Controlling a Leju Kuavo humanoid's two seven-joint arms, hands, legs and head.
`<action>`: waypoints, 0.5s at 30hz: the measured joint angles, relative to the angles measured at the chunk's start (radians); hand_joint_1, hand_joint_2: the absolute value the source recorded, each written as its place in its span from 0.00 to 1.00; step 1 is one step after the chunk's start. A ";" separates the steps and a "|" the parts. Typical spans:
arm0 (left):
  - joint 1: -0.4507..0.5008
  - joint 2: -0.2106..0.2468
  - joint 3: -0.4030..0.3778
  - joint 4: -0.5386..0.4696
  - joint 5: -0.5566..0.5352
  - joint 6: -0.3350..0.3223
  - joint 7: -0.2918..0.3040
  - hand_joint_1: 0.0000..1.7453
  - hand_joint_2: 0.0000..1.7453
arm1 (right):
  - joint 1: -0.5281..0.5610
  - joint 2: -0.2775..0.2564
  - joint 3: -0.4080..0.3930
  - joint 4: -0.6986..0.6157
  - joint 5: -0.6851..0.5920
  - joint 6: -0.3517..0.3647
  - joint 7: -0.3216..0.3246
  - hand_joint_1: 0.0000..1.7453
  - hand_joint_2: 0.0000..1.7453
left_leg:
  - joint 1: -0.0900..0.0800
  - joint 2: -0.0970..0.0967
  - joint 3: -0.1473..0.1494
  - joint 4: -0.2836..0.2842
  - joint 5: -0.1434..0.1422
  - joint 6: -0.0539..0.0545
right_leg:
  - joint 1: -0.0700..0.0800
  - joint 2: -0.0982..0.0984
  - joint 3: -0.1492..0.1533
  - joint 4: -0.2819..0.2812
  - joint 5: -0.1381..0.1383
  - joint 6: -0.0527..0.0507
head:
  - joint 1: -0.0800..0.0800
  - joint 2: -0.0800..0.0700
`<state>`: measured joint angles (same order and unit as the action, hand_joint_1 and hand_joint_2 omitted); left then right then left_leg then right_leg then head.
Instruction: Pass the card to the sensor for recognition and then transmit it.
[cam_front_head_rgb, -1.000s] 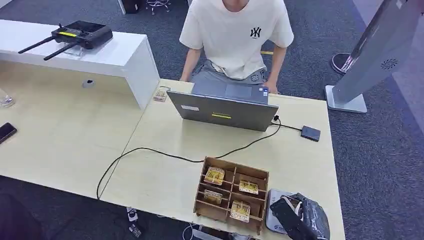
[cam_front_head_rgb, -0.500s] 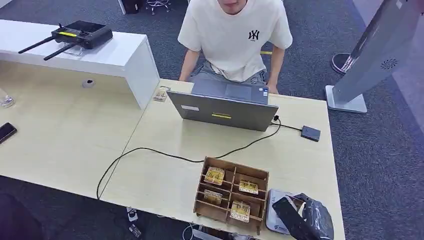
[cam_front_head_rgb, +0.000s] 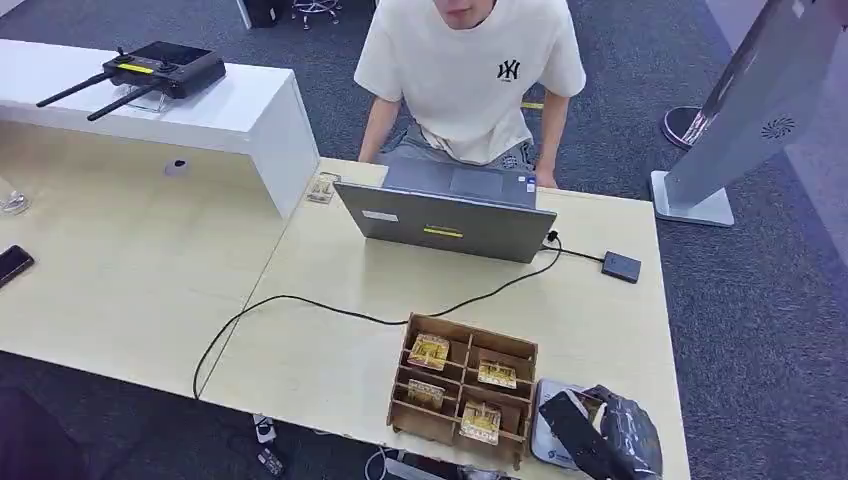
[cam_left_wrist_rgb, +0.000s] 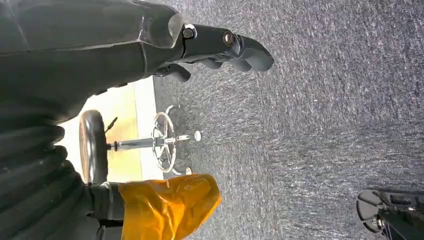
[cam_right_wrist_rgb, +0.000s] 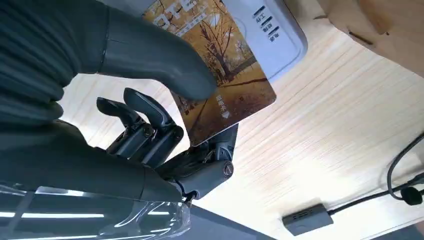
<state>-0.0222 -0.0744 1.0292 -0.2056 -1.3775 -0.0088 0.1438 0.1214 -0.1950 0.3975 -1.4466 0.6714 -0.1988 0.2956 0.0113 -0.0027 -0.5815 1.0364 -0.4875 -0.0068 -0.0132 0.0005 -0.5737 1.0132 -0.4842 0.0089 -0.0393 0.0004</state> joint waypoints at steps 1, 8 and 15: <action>0.000 0.000 0.000 0.000 -0.001 0.000 0.000 0.00 1.00 | -0.001 0.001 0.000 0.002 0.000 0.000 0.000 1.00 1.00 | 0.000 0.000 0.000 0.000 0.000 0.000 | 0.000 0.000 0.000 0.000 0.000 0.000 | 0.000 0.000; 0.000 0.000 0.000 0.000 -0.003 0.000 0.000 0.00 1.00 | -0.010 0.004 0.002 0.014 0.011 0.012 0.003 1.00 1.00 | 0.000 0.000 0.000 0.000 0.000 0.000 | 0.000 0.000 0.000 0.000 0.000 0.000 | 0.000 0.000; 0.000 0.000 0.001 0.000 -0.007 -0.001 0.000 0.00 1.00 | -0.017 0.004 0.009 0.024 0.034 0.013 0.018 1.00 1.00 | 0.000 0.000 0.000 0.000 0.000 0.000 | 0.000 0.000 0.000 0.000 0.000 0.000 | 0.000 0.000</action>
<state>-0.0223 -0.0748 1.0300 -0.2056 -1.3848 -0.0095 0.1438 0.1041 -0.1907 0.4063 -1.4225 0.7057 -0.1862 0.3136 0.0113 -0.0028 -0.5814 1.0364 -0.4875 -0.0067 -0.0132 0.0005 -0.5735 1.0132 -0.4842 0.0090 -0.0393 0.0004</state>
